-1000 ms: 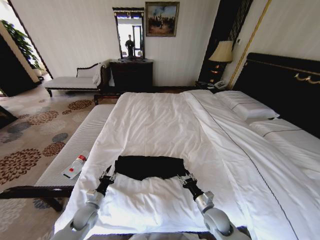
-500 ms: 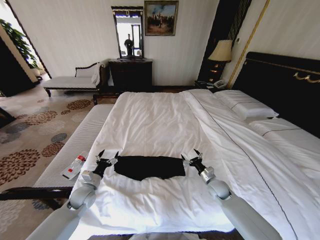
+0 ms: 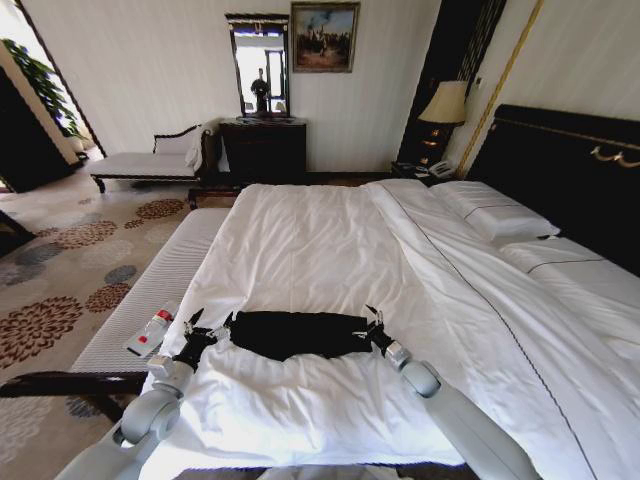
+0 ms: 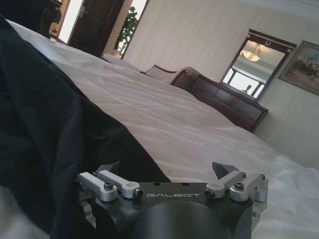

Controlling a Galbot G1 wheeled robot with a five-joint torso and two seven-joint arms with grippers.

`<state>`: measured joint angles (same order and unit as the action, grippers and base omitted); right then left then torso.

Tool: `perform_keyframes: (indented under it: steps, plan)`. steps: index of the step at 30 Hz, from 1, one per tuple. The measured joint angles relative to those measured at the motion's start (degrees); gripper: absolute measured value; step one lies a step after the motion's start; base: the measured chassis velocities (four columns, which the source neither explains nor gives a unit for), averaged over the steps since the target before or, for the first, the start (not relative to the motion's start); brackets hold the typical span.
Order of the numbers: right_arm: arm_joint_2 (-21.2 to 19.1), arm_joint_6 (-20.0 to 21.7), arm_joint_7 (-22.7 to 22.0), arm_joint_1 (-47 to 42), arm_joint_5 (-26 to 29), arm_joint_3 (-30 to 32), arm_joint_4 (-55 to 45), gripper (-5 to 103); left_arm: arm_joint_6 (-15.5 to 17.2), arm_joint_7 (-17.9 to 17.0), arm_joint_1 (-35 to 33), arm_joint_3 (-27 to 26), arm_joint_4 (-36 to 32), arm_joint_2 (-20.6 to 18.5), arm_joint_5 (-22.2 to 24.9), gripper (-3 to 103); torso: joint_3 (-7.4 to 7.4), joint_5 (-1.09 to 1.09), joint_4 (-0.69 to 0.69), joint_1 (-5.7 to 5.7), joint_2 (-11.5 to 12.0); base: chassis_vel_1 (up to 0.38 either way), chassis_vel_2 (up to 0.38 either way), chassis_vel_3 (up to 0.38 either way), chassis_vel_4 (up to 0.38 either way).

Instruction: Fold the clothes on the bed.

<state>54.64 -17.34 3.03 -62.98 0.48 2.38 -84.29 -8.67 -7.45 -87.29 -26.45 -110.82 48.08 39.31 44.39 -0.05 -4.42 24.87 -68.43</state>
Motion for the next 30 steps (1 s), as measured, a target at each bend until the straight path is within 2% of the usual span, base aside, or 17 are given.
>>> perform_keyframes:
  steps: [8,13,15,20,22,24,27,30]
  plan:
    - [-3.24,-4.62,1.68,-5.85,-7.41,1.09,-6.71,100,0.01,0.77,-1.7,-3.73,-0.18,-1.35,3.21,100,0.0,-0.01,-0.02,0.0,-0.01,0.0,0.0,0.0,0.0]
    - [-2.45,-3.09,0.66,-1.15,-3.75,0.74,-5.72,100,0.01,1.05,-4.26,-7.76,-1.17,-1.3,5.24,100,0.0,0.0,-0.01,-0.01,-0.02,0.0,0.0,0.0,0.0]
    - [-1.15,-1.16,-0.12,4.2,-1.28,-2.03,-2.59,100,0.11,1.05,-6.47,-9.57,-2.74,-0.65,5.47,100,0.0,0.0,0.03,0.0,-0.01,0.0,0.0,0.0,0.0]
    - [1.1,-0.46,-0.49,11.23,-0.78,-7.76,3.07,100,0.57,0.95,-9.89,-12.57,-5.75,0.56,6.11,100,0.0,-0.01,0.0,0.0,-0.01,0.0,0.0,0.0,0.0]
    - [3.71,-0.98,-0.43,15.18,-1.82,-11.41,7.16,100,0.91,0.81,-12.84,-15.08,-7.84,1.35,6.81,100,0.0,0.01,0.01,0.0,-0.01,0.0,0.0,0.0,0.0]
    - [4.91,-1.34,-0.4,16.38,-2.46,-12.39,8.52,100,0.97,0.79,-13.91,-15.88,-8.4,1.58,6.9,100,0.0,-0.01,0.01,-0.01,-0.01,0.0,0.0,0.0,0.0]
    - [8.84,-2.35,-0.16,18.46,-4.7,-14.81,11.69,100,0.98,0.96,-17.14,-18.55,-9.68,2.22,7.05,100,0.0,0.02,0.04,0.0,-0.01,0.0,0.0,0.0,0.0]
    - [9.84,-2.77,0.09,18.3,-5.98,-15.7,11.92,100,0.96,1.08,-18.35,-19.92,-9.86,2.42,7.43,100,0.0,0.01,0.03,0.0,-0.01,0.0,0.0,0.0,0.0]
